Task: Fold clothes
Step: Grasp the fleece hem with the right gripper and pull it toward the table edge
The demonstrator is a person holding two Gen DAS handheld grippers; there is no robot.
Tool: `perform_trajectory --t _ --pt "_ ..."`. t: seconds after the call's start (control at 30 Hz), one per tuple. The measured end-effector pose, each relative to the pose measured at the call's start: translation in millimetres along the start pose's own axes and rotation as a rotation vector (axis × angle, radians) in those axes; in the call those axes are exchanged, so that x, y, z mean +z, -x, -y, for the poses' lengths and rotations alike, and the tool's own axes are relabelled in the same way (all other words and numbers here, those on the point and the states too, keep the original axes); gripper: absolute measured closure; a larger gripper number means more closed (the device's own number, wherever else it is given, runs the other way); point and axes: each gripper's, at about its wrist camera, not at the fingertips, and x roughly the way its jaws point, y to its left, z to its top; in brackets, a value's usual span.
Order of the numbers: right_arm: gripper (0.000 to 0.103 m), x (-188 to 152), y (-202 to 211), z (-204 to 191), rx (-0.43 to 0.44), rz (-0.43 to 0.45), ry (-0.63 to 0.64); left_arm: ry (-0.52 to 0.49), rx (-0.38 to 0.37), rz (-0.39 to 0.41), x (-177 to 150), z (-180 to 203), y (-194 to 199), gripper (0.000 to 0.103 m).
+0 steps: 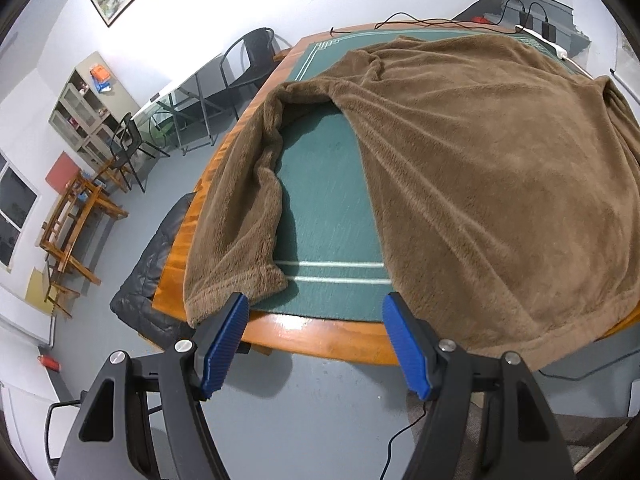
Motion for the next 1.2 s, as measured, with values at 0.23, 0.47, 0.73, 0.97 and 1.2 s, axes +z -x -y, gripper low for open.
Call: perform_trajectory --t 0.23,0.47,0.73,0.97,1.2 --pt "0.074 53.6 8.3 35.3 -0.016 0.087 -0.137 0.038 -0.067 -0.012 -18.7 -3.8 -4.3 0.026" --pt "0.092 79.4 -17.1 67.7 0.007 0.020 -0.287 0.024 -0.139 -0.010 -31.3 9.0 2.0 0.026" --pt "0.092 97.7 -15.3 89.2 0.012 0.028 -0.360 0.059 -0.295 -0.018 -38.6 37.9 6.9 0.023" --pt "0.092 115.6 1.0 102.5 0.051 0.077 -0.437 0.109 -0.256 -0.004 -21.9 55.6 -9.5 0.023" --pt "0.092 116.4 14.0 113.8 0.043 0.090 -0.472 0.053 -0.229 0.011 -19.6 70.0 -11.8 0.023"
